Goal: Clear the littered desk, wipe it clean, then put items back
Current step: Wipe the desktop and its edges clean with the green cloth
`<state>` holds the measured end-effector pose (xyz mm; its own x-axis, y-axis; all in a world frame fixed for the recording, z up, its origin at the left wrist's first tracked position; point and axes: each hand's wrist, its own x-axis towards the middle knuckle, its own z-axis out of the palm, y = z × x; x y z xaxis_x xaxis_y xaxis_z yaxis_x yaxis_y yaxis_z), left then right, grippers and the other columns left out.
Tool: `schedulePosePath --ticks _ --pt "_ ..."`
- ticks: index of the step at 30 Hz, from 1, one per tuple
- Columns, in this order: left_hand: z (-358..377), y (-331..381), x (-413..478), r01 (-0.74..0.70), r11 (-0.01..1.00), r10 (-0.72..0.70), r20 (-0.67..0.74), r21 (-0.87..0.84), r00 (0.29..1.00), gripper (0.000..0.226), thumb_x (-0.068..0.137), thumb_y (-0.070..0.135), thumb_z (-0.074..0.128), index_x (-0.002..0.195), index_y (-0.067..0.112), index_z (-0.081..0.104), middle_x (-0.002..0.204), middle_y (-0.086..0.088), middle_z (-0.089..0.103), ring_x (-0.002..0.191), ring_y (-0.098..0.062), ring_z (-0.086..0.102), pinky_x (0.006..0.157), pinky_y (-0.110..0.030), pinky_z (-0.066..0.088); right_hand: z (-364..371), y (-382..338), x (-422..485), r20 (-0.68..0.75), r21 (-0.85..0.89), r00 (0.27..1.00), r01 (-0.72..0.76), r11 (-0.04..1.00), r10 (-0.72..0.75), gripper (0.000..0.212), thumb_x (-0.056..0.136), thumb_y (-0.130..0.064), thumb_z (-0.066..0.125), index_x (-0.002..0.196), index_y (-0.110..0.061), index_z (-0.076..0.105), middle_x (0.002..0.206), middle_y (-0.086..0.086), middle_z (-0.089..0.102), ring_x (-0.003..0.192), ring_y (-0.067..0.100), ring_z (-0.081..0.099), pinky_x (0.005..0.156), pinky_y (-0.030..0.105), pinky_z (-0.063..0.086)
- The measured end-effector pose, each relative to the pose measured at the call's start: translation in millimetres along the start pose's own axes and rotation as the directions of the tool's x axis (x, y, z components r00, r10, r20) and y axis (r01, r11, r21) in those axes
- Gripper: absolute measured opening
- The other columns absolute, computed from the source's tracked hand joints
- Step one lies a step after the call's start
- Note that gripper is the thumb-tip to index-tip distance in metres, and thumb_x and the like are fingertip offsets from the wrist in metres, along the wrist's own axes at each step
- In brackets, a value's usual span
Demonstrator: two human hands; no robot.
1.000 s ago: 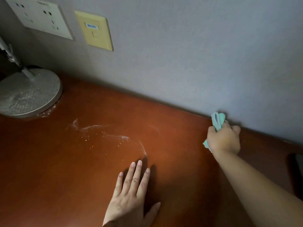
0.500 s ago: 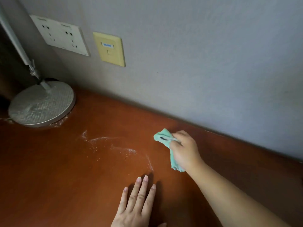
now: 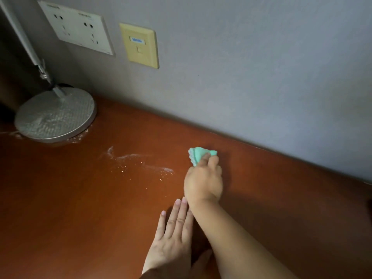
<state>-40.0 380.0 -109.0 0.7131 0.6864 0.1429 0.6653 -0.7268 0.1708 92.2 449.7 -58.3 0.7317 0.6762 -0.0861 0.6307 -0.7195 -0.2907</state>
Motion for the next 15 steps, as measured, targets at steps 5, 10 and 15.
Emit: schedulePosePath --ticks 5,10,15 --pt "-25.9 1.6 -7.5 0.153 0.985 -0.155 -0.018 -0.075 0.988 0.068 0.094 0.057 0.01 0.136 0.01 0.035 0.156 -0.008 0.016 0.146 -0.017 -0.005 0.113 -0.04 0.001 -27.0 12.5 -0.3 0.084 0.314 0.982 0.133 0.94 -0.167 0.039 0.09 -0.01 0.044 0.127 -0.01 0.056 0.118 0.011 0.047 0.107 0.03 0.053 0.09 0.032 0.041" --pt "-43.9 -69.1 -19.5 0.454 0.887 -0.461 -0.089 -0.089 0.883 0.071 0.094 0.059 0.013 0.133 0.006 0.04 0.147 -0.017 0.035 0.14 -0.027 0.014 0.107 -0.047 0.007 -44.9 87.7 -6.3 -0.107 0.121 0.973 -0.194 0.974 0.207 0.044 0.093 -0.026 0.05 0.133 -0.008 0.05 0.116 0.015 0.044 0.091 0.035 0.058 0.083 0.034 0.046" --pt "-39.2 -117.4 -16.2 0.493 0.868 -0.495 0.02 0.066 0.869 0.083 0.088 0.067 0.013 0.149 0.011 0.018 0.156 -0.009 0.004 0.144 -0.015 -0.015 0.111 -0.038 -0.021 -7.4 42.5 8.4 -0.152 0.012 0.983 -0.106 0.994 0.106 0.051 0.095 -0.027 0.046 0.14 -0.003 0.04 0.125 0.02 0.041 0.102 0.039 0.052 0.088 0.038 0.043"
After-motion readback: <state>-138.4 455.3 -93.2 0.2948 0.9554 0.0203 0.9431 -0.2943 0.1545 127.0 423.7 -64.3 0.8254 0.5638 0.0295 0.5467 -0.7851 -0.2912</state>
